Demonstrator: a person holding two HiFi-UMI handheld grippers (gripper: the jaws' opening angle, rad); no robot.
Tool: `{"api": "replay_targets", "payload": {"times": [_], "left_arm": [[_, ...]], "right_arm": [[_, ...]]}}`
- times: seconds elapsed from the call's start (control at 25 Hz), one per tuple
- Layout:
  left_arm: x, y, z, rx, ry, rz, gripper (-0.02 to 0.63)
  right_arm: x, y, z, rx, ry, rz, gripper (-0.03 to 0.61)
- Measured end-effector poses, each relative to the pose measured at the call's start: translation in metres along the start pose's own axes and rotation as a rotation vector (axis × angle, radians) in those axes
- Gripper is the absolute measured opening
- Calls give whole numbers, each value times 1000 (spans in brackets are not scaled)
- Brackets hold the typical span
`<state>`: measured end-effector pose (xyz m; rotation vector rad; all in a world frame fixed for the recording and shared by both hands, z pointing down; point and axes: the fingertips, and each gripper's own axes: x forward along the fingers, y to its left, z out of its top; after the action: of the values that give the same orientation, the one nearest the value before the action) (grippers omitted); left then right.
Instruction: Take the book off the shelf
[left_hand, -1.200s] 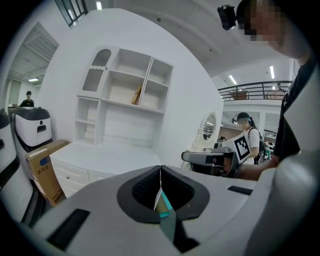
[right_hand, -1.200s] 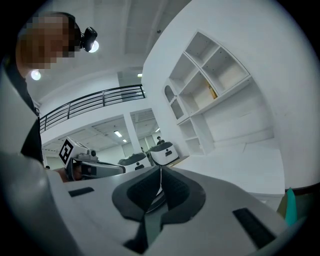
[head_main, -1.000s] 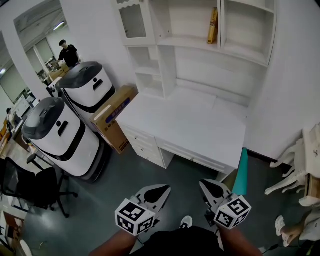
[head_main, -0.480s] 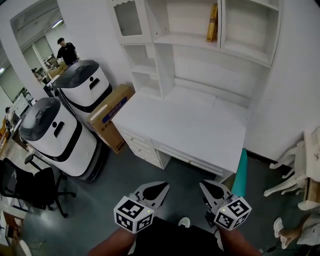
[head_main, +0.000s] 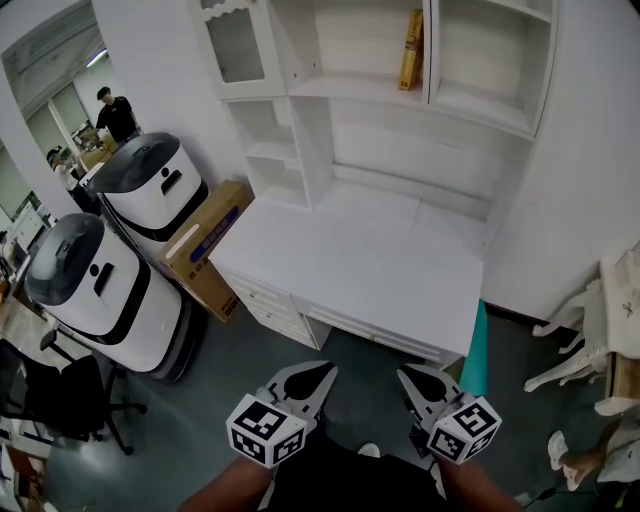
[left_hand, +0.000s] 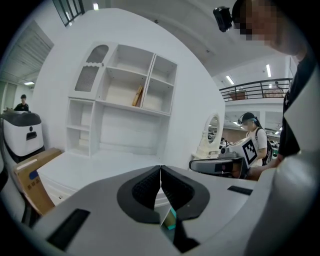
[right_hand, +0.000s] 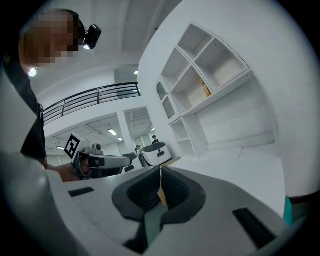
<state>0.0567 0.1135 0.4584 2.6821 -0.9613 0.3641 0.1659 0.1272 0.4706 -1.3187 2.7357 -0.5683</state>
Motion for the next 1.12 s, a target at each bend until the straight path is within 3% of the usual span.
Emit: {"api": "replay_targets", "payload": {"times": [0.4, 0.64, 1.12], "left_arm": [[37, 72, 42, 52, -23, -83, 11], [61, 129, 66, 79, -16, -141, 11], [86, 217, 101, 147, 10, -275, 11]], "right_arm": [[64, -29, 24, -12, -10, -95, 29], [118, -36, 45, -57, -16, -134, 29], [216, -48, 68, -49, -55, -256, 29]]}}
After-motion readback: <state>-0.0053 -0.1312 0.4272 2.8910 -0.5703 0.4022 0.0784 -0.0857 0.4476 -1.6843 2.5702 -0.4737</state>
